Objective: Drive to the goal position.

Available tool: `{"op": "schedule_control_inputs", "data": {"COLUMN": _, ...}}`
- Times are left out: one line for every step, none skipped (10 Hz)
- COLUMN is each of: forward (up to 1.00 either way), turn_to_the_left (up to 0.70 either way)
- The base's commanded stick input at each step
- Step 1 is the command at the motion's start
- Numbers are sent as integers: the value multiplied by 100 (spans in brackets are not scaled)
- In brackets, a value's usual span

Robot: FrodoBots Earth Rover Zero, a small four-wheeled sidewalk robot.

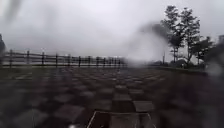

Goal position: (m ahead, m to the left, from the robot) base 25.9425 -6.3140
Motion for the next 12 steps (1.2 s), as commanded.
{"op": "schedule_control_inputs", "data": {"forward": 100, "turn_to_the_left": 0}}
{"op": "schedule_control_inputs", "data": {"forward": 100, "turn_to_the_left": 0}}
{"op": "schedule_control_inputs", "data": {"forward": 100, "turn_to_the_left": 0}}
{"op": "schedule_control_inputs", "data": {"forward": 100, "turn_to_the_left": 0}}
{"op": "schedule_control_inputs", "data": {"forward": 100, "turn_to_the_left": 0}}
{"op": "schedule_control_inputs", "data": {"forward": 100, "turn_to_the_left": 0}}
{"op": "schedule_control_inputs", "data": {"forward": 100, "turn_to_the_left": 0}}
{"op": "schedule_control_inputs", "data": {"forward": 100, "turn_to_the_left": 0}}
{"op": "schedule_control_inputs", "data": {"forward": 100, "turn_to_the_left": 0}}
{"op": "schedule_control_inputs", "data": {"forward": 100, "turn_to_the_left": 0}}
{"op": "schedule_control_inputs", "data": {"forward": 100, "turn_to_the_left": 0}}
{"op": "schedule_control_inputs", "data": {"forward": 100, "turn_to_the_left": 0}}
